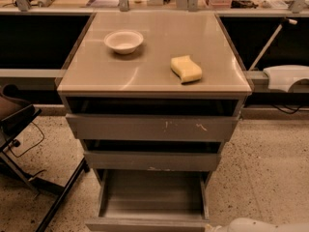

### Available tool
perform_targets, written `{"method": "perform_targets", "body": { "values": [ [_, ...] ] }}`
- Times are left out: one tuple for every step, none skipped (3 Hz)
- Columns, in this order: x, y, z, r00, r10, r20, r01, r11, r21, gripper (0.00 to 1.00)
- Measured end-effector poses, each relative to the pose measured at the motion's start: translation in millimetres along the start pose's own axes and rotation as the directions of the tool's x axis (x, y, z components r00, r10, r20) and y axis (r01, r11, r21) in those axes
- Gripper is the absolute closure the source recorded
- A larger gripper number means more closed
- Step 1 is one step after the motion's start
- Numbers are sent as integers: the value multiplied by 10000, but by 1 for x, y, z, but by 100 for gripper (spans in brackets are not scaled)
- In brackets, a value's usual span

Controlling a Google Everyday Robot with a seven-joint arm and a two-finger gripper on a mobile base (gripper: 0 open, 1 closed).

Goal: Close bottom drawer

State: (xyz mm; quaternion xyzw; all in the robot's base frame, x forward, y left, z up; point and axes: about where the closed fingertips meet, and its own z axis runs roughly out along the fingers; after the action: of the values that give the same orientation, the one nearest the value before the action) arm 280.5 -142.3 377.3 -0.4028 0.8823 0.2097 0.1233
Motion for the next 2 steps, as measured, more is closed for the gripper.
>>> {"method": "perform_targets", "body": {
  "values": [
    [16,-33,55,9960,835,312,-848,9955,428,0],
    [16,-37,69,9924,1025,674,-1068,9923,633,0]
  ]
}}
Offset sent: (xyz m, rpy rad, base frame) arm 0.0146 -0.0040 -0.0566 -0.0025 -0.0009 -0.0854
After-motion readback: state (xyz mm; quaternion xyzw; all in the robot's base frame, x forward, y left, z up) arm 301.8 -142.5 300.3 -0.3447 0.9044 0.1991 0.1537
